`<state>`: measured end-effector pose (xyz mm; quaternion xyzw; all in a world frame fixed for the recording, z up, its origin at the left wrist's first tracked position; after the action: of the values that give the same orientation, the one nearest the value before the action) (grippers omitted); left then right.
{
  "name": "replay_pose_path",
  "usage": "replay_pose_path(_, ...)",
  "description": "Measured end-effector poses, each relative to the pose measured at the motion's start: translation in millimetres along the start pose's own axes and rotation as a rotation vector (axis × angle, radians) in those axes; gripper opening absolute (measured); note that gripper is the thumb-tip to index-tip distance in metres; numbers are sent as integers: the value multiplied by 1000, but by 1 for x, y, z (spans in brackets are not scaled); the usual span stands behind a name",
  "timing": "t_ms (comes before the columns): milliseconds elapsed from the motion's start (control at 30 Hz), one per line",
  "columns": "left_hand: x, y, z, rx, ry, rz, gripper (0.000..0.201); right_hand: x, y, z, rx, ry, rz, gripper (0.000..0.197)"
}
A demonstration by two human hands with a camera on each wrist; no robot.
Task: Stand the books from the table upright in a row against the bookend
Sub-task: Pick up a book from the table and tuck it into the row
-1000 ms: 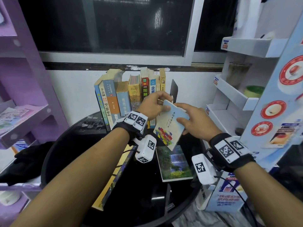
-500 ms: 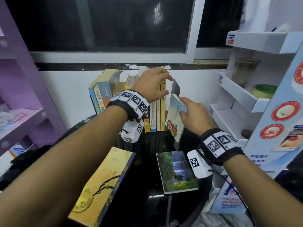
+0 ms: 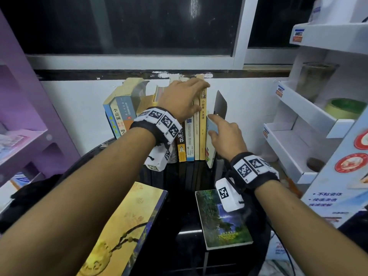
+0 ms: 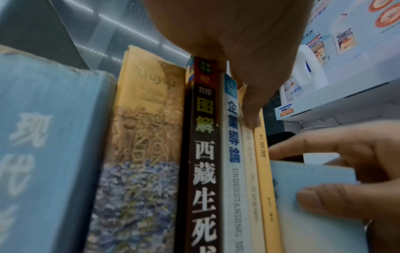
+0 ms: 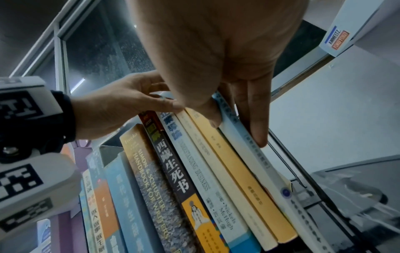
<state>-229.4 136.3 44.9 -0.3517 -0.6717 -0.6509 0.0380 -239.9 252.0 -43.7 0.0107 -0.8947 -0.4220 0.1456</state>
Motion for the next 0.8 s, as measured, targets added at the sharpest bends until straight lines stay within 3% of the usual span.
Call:
replay_pose_path(200,1,3,-8,-38,-23,18,55,14,-12,3,66,-32,-30,46)
replay_pose_path(400,-1,1,-16,-33,82,58,59,30,-27,4,76,-29,-145,48)
replay_pose_path(600,-2,1,-17,-25,107,72,61,29,-36,9,22,-30,-295,87)
replay_pose_path(800,-4,1,-18,-29,114,73,58,30,-42,13,62,-9,-266,85)
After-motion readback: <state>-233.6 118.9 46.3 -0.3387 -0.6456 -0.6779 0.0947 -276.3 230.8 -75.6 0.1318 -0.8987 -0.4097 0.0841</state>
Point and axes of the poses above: each hand's wrist, its own x-axis towards the middle knuckle, its own y-axis out of the back of the hand, z = x × y, the point moved 9 cm from there along x, towards the middle knuckle, and after that the axes turned 14 degrees about -y, right-handed, at the moved point
